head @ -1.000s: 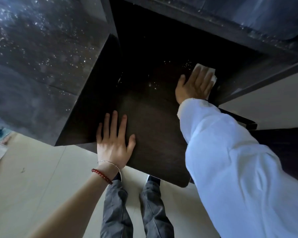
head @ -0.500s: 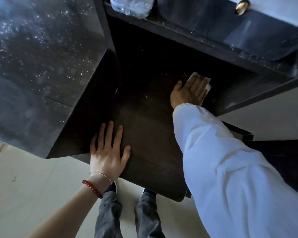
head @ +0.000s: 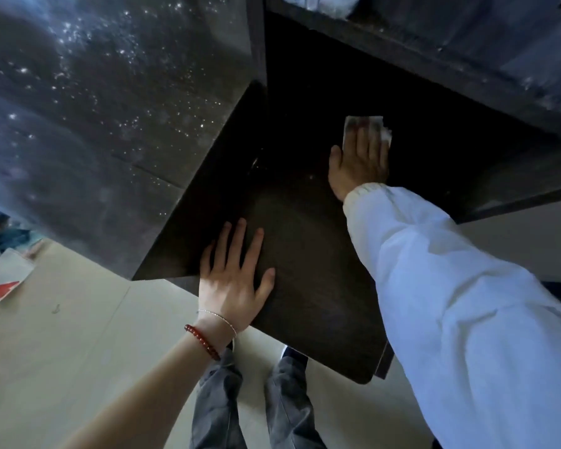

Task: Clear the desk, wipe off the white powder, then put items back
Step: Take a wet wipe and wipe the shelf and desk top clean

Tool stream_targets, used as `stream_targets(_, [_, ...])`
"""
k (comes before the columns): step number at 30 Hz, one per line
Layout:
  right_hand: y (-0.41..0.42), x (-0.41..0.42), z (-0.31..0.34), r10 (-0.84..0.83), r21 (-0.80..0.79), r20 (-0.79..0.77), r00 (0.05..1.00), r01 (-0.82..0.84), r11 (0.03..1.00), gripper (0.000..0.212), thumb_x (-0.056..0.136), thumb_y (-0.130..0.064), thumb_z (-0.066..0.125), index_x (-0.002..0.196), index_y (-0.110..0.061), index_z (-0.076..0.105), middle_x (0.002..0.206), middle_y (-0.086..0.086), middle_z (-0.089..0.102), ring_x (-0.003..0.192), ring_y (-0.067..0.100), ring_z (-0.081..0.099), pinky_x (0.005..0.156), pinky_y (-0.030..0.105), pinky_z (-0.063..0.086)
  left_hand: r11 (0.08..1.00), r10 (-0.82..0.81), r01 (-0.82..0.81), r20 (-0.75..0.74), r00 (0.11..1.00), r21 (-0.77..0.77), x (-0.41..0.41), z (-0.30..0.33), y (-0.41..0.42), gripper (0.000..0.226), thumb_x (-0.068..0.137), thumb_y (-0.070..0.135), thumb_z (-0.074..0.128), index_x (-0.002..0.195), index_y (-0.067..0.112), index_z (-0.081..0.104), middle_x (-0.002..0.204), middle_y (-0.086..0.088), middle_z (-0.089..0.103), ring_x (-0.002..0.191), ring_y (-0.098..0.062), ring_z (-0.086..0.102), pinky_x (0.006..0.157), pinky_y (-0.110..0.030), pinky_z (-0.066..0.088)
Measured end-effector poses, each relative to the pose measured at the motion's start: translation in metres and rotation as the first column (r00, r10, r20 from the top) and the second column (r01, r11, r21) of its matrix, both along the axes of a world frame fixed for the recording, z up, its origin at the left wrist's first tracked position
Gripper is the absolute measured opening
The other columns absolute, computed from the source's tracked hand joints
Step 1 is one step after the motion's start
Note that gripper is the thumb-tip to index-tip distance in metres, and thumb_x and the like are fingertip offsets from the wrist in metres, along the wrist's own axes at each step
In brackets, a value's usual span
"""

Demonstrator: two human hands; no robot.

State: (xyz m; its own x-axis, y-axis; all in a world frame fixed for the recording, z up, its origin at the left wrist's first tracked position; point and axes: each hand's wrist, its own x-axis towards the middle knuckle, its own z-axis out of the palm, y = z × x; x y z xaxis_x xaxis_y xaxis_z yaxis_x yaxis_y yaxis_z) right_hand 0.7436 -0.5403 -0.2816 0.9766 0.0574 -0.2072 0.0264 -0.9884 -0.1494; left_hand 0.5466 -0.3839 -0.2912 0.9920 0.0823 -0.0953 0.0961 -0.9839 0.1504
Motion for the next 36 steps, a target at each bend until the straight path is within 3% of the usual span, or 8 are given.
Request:
stream_targets(4, [0.043, -0.016, 0.004, 0.319, 0.017, -0.011, 0.948, -0.319, 0.948, 0.059, 0.095, -0.031, 0.027, 0.145, -0.017, 0.0, 0.156, 0.003, -0.004, 0.141, 0.019, -0.009, 0.113, 0.036, -0.01, 1.0, 0.001, 0.0, 0.022, 1.0, -0.029, 0.0, 0.001, 0.002, 0.056, 0.085, 0.046, 0.035, 0.133, 0.018, 0.041, 0.143, -0.013, 0.04, 0.133, -0.026, 0.023, 0.102, -0.041, 0.02])
stream_targets(9, [0.036, -0.081, 0.009, 0.746, -0.004, -0.036, 0.665, -0.747, 0.665, 0.058, 0.091, -0.033, 0.014, 0.145, -0.019, -0.002, 0.155, 0.0, -0.004, 0.141, 0.018, -0.01, 0.111, 0.034, -0.013, 0.999, -0.027, 0.028, 0.028, 0.999, -0.047, -0.003, 0.007, 0.009, 0.051, 0.087, 0.036, 0.034, 0.13, 0.01, 0.046, 0.138, -0.016, 0.045, 0.131, -0.031, 0.035, 0.104, -0.038, 0.02])
stream_targets(16, [0.071, -0.056, 0.012, 0.516, -0.001, -0.042, 0.856, -0.517, 0.856, 0.058, 0.095, -0.026, 0.027, 0.145, -0.014, 0.0, 0.156, 0.001, -0.003, 0.142, 0.019, -0.008, 0.113, 0.033, -0.01, 0.998, -0.041, 0.044, 0.055, 0.998, -0.051, -0.018, 0.01, 0.015, 0.049, 0.087, 0.03, 0.035, 0.129, 0.006, 0.046, 0.135, -0.018, 0.048, 0.13, -0.027, 0.028, 0.102, -0.037, 0.023])
stream_targets(23, [0.068, -0.055, 0.016, 0.508, 0.116, -0.101, 0.855, -0.497, 0.86, 0.059, 0.095, -0.022, 0.032, 0.145, -0.015, 0.001, 0.155, 0.0, -0.006, 0.141, 0.017, -0.011, 0.113, 0.031, -0.011, 0.996, -0.076, 0.079, 0.048, 0.996, -0.05, -0.029, 0.011, 0.022, 0.048, 0.088, 0.028, 0.035, 0.13, 0.006, 0.044, 0.136, -0.018, 0.047, 0.132, -0.029, 0.027, 0.105, -0.039, 0.021])
stream_targets(29, [0.073, -0.061, 0.018, 0.463, -0.057, -0.108, 0.88, -0.471, 0.881, 0.061, 0.095, -0.029, 0.029, 0.145, -0.016, -0.002, 0.156, -0.002, -0.004, 0.142, 0.017, -0.008, 0.116, 0.036, -0.005, 0.994, -0.089, 0.092, 0.056, 0.994, -0.064, -0.036, 0.013, 0.024, 0.048, 0.088, 0.027, 0.035, 0.129, 0.005, 0.046, 0.135, -0.019, 0.048, 0.131, -0.03, 0.026, 0.106, -0.039, 0.02])
stream_targets(32, [0.087, -0.06, 0.018, 0.419, -0.044, -0.135, 0.898, -0.428, 0.903, 0.063, 0.094, -0.029, 0.03, 0.145, -0.014, -0.003, 0.156, 0.001, -0.005, 0.142, 0.019, -0.009, 0.115, 0.039, -0.006, 0.993, -0.095, 0.099, 0.059, 0.994, -0.061, -0.036, 0.011, 0.025, 0.047, 0.088, 0.027, 0.036, 0.129, 0.007, 0.046, 0.134, -0.018, 0.049, 0.131, -0.031, 0.029, 0.107, -0.041, 0.025])
stream_targets(34, [0.082, -0.063, 0.021, 0.471, -0.001, -0.149, 0.869, -0.476, 0.879, 0.062, 0.094, -0.026, 0.032, 0.145, -0.014, -0.001, 0.156, 0.002, -0.006, 0.142, 0.018, -0.008, 0.114, 0.038, -0.008, 0.993, -0.089, 0.093, 0.059, 0.994, -0.075, -0.037, 0.01, 0.026, 0.046, 0.088, 0.026, 0.036, 0.128, 0.007, 0.047, 0.134, -0.018, 0.049, 0.13, -0.031, 0.032, 0.107, -0.043, 0.029])
stream_targets(36, [0.07, -0.076, 0.024, 0.635, 0.036, -0.158, 0.756, -0.638, 0.769, 0.063, 0.093, -0.023, 0.035, 0.145, -0.016, 0.0, 0.156, 0.002, -0.005, 0.142, 0.017, -0.007, 0.113, 0.037, -0.009, 0.99, -0.08, 0.088, 0.072, 0.994, -0.112, -0.039, 0.009, 0.026, 0.045, 0.088, 0.024, 0.037, 0.127, 0.006, 0.047, 0.133, -0.019, 0.049, 0.13, -0.031, 0.03, 0.107, -0.041, 0.025])
